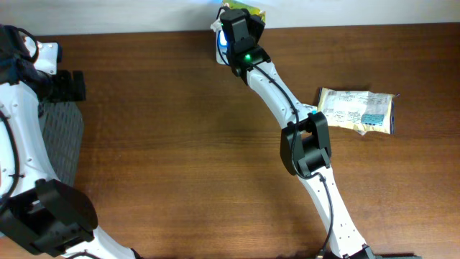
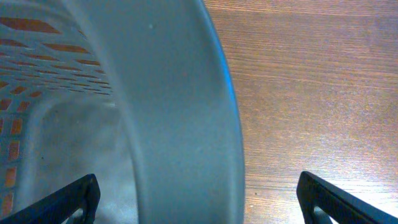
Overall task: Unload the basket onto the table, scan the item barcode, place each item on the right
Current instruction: 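Lift the carton and hold it over the scanner window, then carry the carton right and set it beside the tissue pack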
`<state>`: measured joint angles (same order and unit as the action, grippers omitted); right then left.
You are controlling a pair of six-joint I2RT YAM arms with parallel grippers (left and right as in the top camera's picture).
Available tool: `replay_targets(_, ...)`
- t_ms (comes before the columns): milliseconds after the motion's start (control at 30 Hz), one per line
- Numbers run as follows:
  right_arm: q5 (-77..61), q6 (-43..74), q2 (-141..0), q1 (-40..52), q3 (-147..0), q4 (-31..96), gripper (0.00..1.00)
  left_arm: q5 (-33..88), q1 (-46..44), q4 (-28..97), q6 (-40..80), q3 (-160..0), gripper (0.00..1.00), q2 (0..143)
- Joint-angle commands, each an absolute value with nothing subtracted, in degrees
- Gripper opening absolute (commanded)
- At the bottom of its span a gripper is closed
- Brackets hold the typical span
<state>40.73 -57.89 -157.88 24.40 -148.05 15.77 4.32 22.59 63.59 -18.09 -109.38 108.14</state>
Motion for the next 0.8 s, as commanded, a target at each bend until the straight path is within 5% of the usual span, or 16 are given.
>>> replay_targets(0,42.28,-56.99,-156.94,24.25,-148.49,14.68,0.04,4.75,22.79,63.72,-18.96,-109.16,0.99,108.31)
replay_targets(300,41.36,-47.86,-148.31,25.98,-148.51,16.93,0.04,4.75,22.79,63.7,-18.96,-109.16,0.99,108.31)
replay_targets(367,35.35,-43.55,-142.76,27.09,-148.51,26.59,0.04,4.75,22.79,63.72,-18.96,-109.16,0.99,108.31)
replay_targets(433,23.14,-26.35,-133.56,28.16,-148.51,46.98,0.04,4.75,22.79,63.72,-18.96,-109.16,0.99,108.31)
replay_targets(600,22.13,7.77,-126.89,26.72,-148.51,72.66,0.04,4.75,22.79,63.72,-18.94,-109.16,0.99,108.31)
replay_targets(767,6.44,15.99,-129.71,22.0,-144.59,91.85,0.04,4.75,22.79,63.72,-18.96,-109.16,0.99,108.31)
